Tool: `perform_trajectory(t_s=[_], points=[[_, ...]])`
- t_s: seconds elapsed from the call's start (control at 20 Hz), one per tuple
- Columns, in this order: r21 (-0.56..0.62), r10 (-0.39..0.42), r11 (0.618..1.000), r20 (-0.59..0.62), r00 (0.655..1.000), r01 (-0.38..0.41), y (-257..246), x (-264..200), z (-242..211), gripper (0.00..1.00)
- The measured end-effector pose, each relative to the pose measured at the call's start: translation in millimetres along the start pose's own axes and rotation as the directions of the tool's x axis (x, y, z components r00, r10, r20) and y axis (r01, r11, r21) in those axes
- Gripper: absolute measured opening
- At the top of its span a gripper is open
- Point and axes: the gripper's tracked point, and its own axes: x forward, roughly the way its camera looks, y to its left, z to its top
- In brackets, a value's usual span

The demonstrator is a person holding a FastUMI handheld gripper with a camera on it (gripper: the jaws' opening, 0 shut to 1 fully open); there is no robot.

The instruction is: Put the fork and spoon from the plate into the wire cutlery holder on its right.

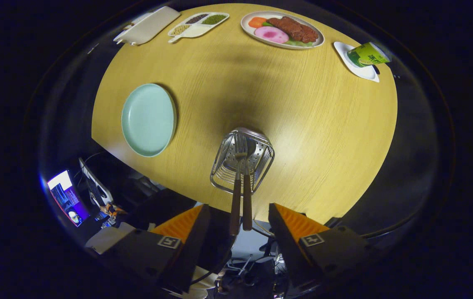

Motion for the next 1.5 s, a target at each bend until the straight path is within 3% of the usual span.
perform_trajectory(t_s=[0.05, 0.2, 0.3, 0.35, 0.5, 0.7, 0.9, 1.1, 1.15, 1.25, 1.5], points=[[0.006, 0.007, 1.0, 0.049, 0.999, -0.007, 1.3, -9.2, 4.2, 1.0], [0.016, 0.025, 0.999, 0.227, 0.974, -0.029, 8.4, -42.4, 12.9, 1.0], [0.016, 0.026, 0.999, 0.372, 0.928, -0.035, 14.0, -68.1, 20.0, 1.0], [0.013, 0.025, 0.999, 0.457, 0.889, -0.035, 17.0, -80.3, 25.6, 1.0], [0.043, -0.025, 0.999, 0.682, 0.731, -0.005, 22.2, -122.2, 33.6, 1.0], [0.117, -0.08, 0.992, 0.871, 0.485, -0.047, 32.7, -185.9, 21.6, 1.0], [0.21, -0.192, 0.976, 0.956, 0.221, -0.059, 26.1, -244.9, 3.4, 1.0], [0.306, -0.308, 0.95, 0.95, -0.041, -0.058, 18.0, -302.4, -23.2, 0.99], [0.321, -0.326, 0.945, 0.941, -0.088, -0.067, 18.7, -311.4, -30.7, 0.99], [0.335, -0.342, 0.94, 0.929, -0.145, -0.069, 21.2, -322.3, -41.4, 0.99], [0.336, -0.322, 0.942, 0.919, -0.227, 0.026, 41.0, -325.1, -55.4, 0.99]])
